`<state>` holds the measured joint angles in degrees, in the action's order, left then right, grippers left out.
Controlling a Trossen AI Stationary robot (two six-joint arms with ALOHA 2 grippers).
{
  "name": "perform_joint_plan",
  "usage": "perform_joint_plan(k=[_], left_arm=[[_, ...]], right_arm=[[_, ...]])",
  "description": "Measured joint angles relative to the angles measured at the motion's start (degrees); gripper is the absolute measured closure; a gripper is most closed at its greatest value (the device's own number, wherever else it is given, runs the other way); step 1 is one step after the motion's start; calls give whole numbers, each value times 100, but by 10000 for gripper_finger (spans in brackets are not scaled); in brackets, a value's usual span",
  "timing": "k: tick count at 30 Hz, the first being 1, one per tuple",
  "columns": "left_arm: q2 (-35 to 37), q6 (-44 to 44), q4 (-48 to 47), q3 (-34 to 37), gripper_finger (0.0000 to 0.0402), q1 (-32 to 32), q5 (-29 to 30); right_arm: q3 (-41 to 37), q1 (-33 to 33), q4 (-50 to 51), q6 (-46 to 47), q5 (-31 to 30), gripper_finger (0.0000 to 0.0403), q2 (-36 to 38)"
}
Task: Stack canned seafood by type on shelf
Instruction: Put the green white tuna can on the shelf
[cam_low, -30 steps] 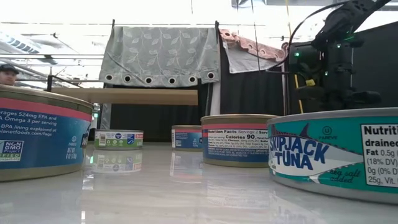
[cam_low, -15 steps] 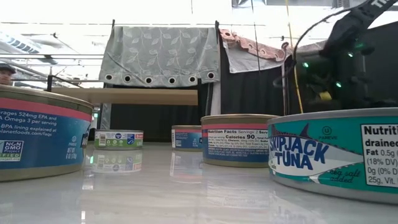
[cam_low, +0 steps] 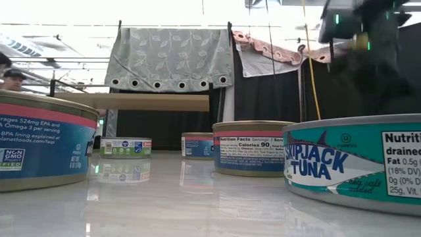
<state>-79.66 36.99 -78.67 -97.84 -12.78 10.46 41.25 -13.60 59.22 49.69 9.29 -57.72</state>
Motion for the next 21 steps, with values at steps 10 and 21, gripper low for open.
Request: perform_joint_plan(k=[10, 21], left_arm=[[0, -26, 94, 0, 375, 2, -12], [0, 465, 166, 0, 375, 2, 4]], right_arm=[[1743, -65, 427, -4618, -459, 183, 14], [1056, -730, 664, -8026, -572, 99, -666]])
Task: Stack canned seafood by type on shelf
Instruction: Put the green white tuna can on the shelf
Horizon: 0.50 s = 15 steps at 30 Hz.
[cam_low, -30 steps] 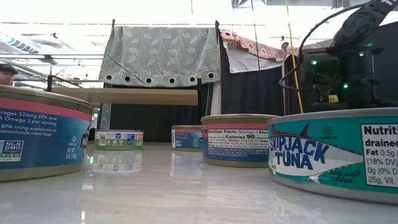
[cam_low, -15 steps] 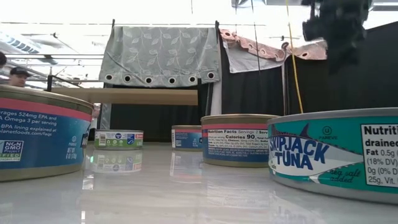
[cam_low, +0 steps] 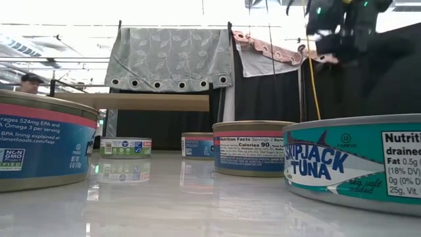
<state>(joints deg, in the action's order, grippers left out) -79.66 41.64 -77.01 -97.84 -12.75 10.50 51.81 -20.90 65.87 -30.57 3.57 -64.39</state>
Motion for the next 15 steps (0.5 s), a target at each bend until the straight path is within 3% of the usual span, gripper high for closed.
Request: perform_joint_plan(k=[15], left_arm=[[0, 1, 2, 0, 375, 0, 64]], right_arm=[[-201, -1079, -241, -1057, -175, 102, -1151]])
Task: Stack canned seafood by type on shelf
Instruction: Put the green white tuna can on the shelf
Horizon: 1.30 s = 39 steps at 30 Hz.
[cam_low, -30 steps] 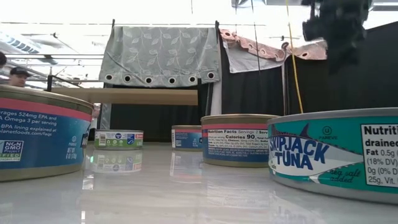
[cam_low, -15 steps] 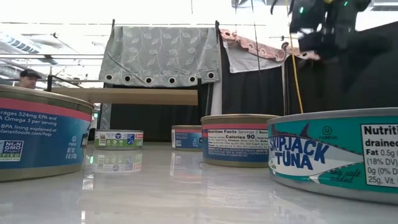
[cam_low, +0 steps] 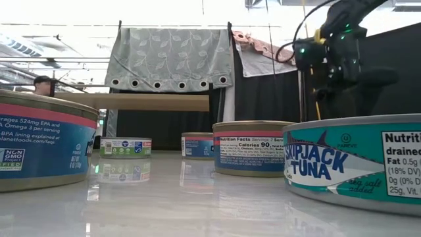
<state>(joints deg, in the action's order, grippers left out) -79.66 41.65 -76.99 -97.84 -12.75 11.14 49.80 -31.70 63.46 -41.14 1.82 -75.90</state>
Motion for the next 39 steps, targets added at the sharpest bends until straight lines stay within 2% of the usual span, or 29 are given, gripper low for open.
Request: perform_joint_plan(k=[5, 8, 11, 15, 23, 27, 30, 33, 36, 39], left_arm=[[0, -1, 0, 0, 375, 0, 3], [0, -4, 0, 0, 375, 0, 7], [0, -6, -2, 0, 375, 0, 7], [0, -7, -2, 0, 375, 0, 7], [2, -336, -11, 0, 375, 0, 46], [156, -294, -61, 0, 375, 0, 144], [397, -49, -72, -37, 375, -1, 489], [700, 36, -15, -151, 375, 0, 988], [1026, -35, 19, -282, 375, 0, 1578], [1307, -149, 30, -331, 375, 0, 2155]], right_arm=[[0, -124, -34, -195, -24, 106, -430], [0, -167, -128, -219, -180, 130, -613], [12, -165, -229, -46, -356, 186, -638], [123, -106, -145, 624, -46, 283, -468], [892, 99, 540, 2319, 912, 284, -11], [1823, 193, 415, 3676, 1963, 284, 207], [2531, 289, -430, 4838, 2630, 284, 332], [3075, 418, -1988, 6116, 2820, 284, 348], [3236, 516, -4355, 7388, 2630, 284, 257], [3243, 627, -6706, 8379, 1961, 284, -63]])
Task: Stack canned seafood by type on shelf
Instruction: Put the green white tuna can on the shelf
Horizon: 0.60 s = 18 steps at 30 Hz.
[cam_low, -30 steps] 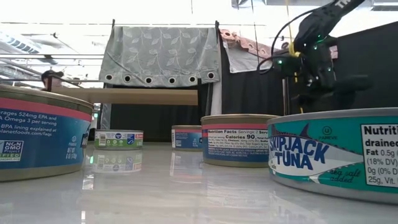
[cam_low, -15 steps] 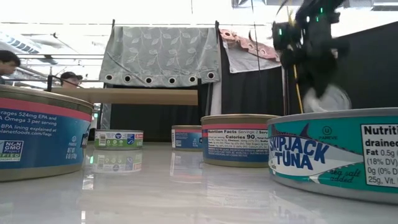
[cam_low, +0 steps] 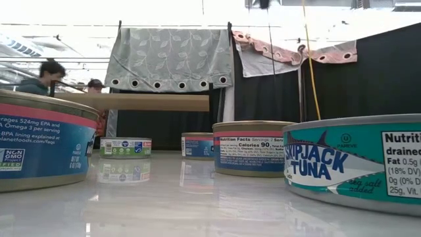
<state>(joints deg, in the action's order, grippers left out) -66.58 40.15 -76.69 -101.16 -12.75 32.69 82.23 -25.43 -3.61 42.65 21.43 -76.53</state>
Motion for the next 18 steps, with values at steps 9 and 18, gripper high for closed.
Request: perform_joint_plan(k=[9, 18], left_arm=[[435, -786, 428, -3, 375, 2, 700], [423, -917, 420, -1, 375, 0, 714]], right_arm=[[-11, 244, -3319, 2014, -1665, 274, -1654], [-22, 568, -2847, 3338, -2262, 272, -2873]])
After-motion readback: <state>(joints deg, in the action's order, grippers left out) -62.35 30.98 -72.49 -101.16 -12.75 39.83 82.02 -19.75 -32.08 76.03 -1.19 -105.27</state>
